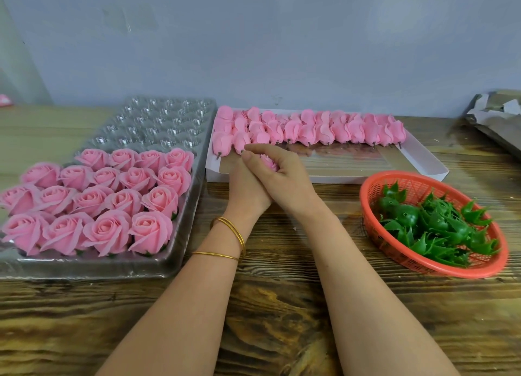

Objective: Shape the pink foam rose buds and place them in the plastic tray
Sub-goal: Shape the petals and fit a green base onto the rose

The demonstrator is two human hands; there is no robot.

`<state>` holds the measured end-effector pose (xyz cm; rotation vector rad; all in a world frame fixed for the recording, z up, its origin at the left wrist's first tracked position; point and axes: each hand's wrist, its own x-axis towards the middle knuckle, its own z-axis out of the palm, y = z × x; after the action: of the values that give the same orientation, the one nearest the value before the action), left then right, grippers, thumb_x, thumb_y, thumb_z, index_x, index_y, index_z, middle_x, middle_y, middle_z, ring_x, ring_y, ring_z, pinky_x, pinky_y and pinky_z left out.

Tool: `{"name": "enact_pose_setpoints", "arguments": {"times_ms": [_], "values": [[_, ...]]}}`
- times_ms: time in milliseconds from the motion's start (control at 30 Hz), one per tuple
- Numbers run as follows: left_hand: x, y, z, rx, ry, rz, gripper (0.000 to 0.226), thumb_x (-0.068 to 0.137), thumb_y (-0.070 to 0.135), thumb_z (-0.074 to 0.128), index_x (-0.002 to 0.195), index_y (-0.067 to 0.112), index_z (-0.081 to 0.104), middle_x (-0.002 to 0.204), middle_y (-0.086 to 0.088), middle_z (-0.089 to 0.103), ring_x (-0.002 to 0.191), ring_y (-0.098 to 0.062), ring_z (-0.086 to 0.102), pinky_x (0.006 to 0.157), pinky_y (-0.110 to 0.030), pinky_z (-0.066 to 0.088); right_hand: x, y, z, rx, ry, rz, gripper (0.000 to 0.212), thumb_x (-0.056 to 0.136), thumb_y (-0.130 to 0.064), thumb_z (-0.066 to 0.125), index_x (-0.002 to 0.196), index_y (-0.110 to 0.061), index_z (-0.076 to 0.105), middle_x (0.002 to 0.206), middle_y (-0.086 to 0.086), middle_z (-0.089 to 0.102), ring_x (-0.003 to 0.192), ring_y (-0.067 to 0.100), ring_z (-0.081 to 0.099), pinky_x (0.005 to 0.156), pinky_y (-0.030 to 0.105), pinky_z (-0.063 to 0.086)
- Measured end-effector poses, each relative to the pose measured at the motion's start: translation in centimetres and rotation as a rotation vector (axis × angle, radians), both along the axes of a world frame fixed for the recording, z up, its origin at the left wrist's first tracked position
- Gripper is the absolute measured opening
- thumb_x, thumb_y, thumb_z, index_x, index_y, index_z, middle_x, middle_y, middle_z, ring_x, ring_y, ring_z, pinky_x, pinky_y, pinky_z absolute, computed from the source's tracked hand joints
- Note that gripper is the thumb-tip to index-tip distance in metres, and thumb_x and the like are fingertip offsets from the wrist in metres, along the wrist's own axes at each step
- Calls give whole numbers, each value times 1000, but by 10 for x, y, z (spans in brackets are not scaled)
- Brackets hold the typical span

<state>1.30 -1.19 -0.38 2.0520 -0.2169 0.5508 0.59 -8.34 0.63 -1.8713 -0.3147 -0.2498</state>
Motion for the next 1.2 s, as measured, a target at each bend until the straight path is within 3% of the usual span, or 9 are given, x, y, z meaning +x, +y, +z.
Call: {"name": "enact_pose_setpoints", "arguments": {"times_ms": [133,300,467,567,667,767,900,1033,1200], "values": [[0,2,-2,21,2,62,19,84,23,41,69,21,52,64,14,43,72,-16,50,62,-24,35,-1,-1,0,1,69,23,43,92,-36,65,127,-11,63,124,1,67,118,11,59,107,40,44],[1,5,-1,-17,62,85,42,91,5,49,56,26,44,58,12,45,57,1,40,50,-6,34,-3,-5,2,77,171,99,46,92,-31,66,131,-8,58,124,7,66,118,18,60,106,46,44],[-4,3,3,-100,36,49,42,93,4,51,57,27,48,59,13,47,57,4,42,52,-3,37,-4,-10,7,156,230,174,29,93,-19,64,118,-4,64,117,15,69,113,22,64,104,48,46],[-4,3,1,-199,95,31,21,94,2,52,83,19,56,71,14,48,65,5,44,56,-1,39,-6,-12,8,212,256,205,23,92,-14,66,113,-3,66,113,18,70,113,30,64,102,49,48],[-4,5,-5,-356,183,-16,31,91,-7,55,103,20,46,82,18,46,71,7,45,56,3,41,-7,-12,9,315,317,237,18,89,-6,67,106,-5,67,106,19,70,105,32,66,98,55,49],[-6,3,-1,-300,164,-24,37,89,-7,57,84,28,49,77,16,46,68,6,45,52,0,41,-6,-15,10,398,396,280,20,84,-2,69,103,-9,67,95,11,70,90,22,68,82,48,55],[-5,-3,4,-111,5,37,40,84,0,57,55,26,47,56,15,45,55,6,40,47,-6,35,-3,-22,12,517,504,357,44,74,1,69,118,-1,62,99,12,68,90,24,67,76,36,57],[-2,-1,-1,-118,-35,36,44,76,4,67,52,30,41,51,12,44,51,4,41,45,-12,34,-1,-28,13,604,540,451,50,66,3,65,115,-2,62,96,11,68,85,19,68,72,30,59],[0,0,-4,-129,-57,4,44,72,4,73,50,29,44,46,13,43,49,10,48,44,-6,33,2,-34,13,639,559,499,56,62,15,62,116,-1,61,96,11,68,88,22,66,75,33,57]]}}
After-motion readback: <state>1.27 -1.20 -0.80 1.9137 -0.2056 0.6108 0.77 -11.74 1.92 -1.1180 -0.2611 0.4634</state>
